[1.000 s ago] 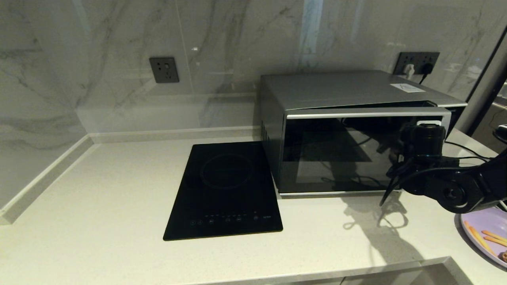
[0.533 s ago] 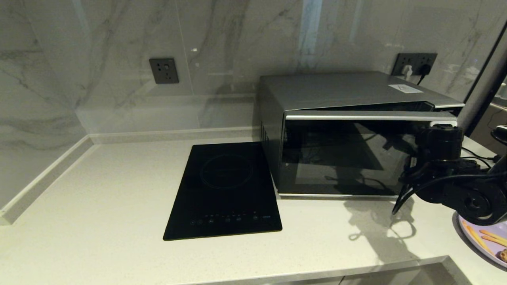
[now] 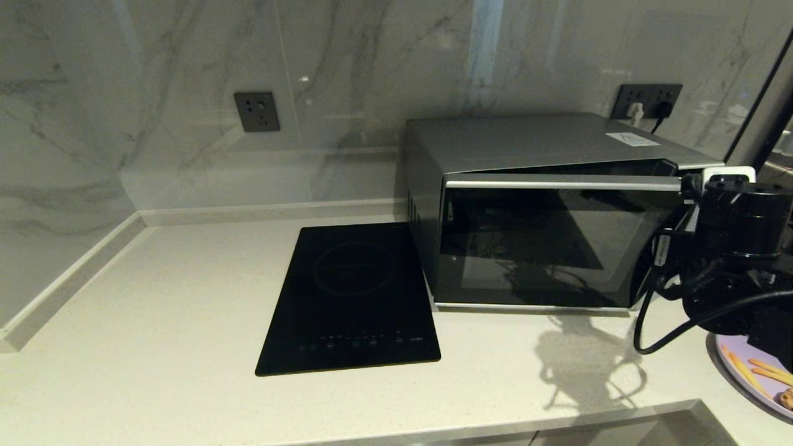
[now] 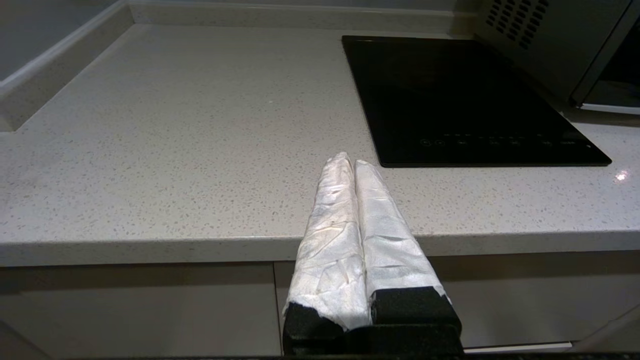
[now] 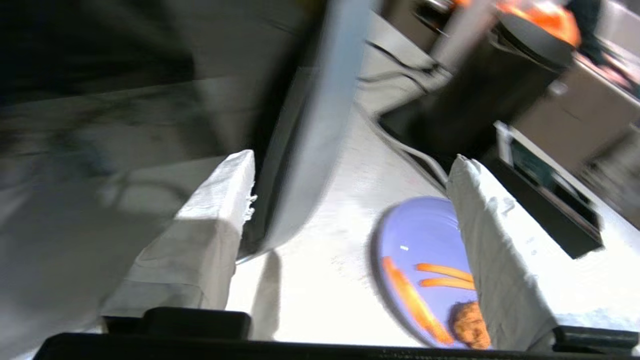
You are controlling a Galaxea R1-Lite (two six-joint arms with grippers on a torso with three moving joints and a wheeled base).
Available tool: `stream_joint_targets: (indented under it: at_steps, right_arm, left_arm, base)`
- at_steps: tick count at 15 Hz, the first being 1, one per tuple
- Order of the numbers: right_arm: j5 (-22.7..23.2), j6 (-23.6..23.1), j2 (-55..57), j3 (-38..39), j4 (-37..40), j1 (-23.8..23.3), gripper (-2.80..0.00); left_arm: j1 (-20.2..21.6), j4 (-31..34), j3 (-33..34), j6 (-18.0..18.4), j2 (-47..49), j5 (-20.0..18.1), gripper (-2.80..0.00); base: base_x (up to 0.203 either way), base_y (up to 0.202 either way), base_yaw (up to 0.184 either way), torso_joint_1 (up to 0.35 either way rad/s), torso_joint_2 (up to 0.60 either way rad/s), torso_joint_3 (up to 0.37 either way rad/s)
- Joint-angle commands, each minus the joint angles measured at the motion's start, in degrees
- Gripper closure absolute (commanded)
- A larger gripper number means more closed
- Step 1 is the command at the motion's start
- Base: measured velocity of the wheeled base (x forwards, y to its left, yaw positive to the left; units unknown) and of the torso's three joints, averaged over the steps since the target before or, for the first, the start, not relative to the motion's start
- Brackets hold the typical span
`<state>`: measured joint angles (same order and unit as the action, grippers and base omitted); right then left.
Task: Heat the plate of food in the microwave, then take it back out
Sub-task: Open the microwave oven
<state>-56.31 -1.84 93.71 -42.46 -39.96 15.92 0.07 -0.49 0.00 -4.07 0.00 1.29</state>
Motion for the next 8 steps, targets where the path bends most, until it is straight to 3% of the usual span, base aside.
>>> stream_joint_targets:
  at_steps: [1, 4, 6, 8]
  right_arm:
    - [-0.3, -0.1, -5.5, 3.3, -0.2, 5.2, -2.8]
    - [-1.6, -0.2, -10.4, 6.6, -0.1, 11.4, -2.8]
    - [-3.3, -0.4, -13.8, 7.0, 0.5, 12.4, -2.8]
    - [-4.0, -1.3, -17.5, 2.7, 6.5, 12.3, -2.8]
  left_arm:
    - [0.0, 0.0, 0.0, -0.1, 0.1, 0.0, 0.0]
    - [0.0, 0.0, 0.0, -0.1, 0.1, 0.0, 0.0]
    - [0.0, 0.0, 0.0, -0.1, 0.1, 0.0, 0.0]
    - [0.0, 0.0, 0.0, -0.1, 0.1, 0.0, 0.0]
  base:
    - [0.0, 0.0, 0.0, 0.0, 0.0, 0.0]
    - [0.0, 0.0, 0.0, 0.0, 0.0, 0.0]
    - [0.0, 0.0, 0.0, 0.0, 0.0, 0.0]
    - [0.0, 0.0, 0.0, 0.0, 0.0, 0.0]
